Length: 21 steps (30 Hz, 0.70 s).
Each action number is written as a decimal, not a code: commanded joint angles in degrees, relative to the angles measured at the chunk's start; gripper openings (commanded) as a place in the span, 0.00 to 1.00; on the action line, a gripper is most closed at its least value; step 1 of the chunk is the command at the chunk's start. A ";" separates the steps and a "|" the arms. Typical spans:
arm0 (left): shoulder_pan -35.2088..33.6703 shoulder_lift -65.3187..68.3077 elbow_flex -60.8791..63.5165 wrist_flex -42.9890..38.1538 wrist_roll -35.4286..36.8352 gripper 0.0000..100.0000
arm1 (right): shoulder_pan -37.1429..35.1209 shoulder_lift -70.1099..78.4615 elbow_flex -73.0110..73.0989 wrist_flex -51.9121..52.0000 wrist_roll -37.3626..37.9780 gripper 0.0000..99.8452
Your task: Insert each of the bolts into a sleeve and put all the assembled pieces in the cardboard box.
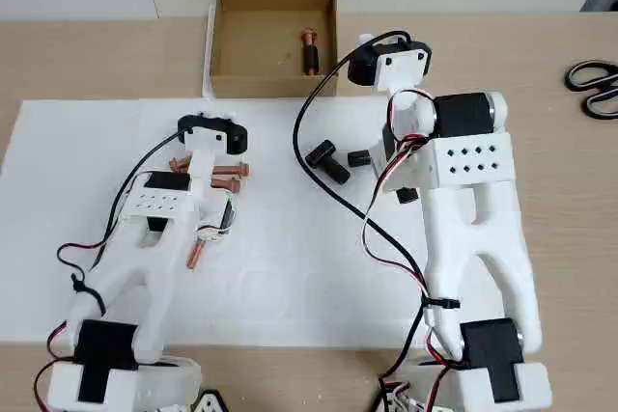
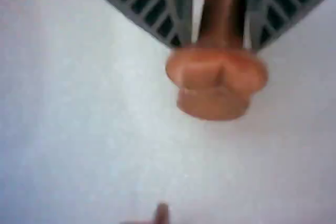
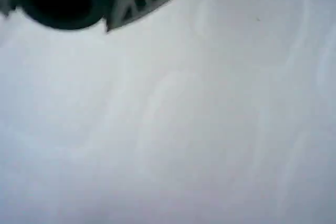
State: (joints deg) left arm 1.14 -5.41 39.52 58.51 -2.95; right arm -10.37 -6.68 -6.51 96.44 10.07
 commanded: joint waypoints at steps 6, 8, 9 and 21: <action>-0.09 0.53 -0.84 -2.02 0.26 0.06 | -0.22 -3.21 -0.35 -0.13 -0.79 0.00; -0.09 0.53 -0.92 -1.85 0.26 0.01 | -0.22 -3.21 -0.35 -0.13 -0.79 0.00; 0.00 0.26 -1.01 -1.76 0.26 0.00 | -0.22 -3.21 -0.35 -0.13 -0.79 0.00; 0.18 0.09 -22.02 23.38 5.27 0.01 | -0.13 -18.59 -0.35 -0.13 -0.35 0.00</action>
State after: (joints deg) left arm 1.05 -4.79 26.42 73.80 -0.66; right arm -10.29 -16.00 -6.51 96.44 10.07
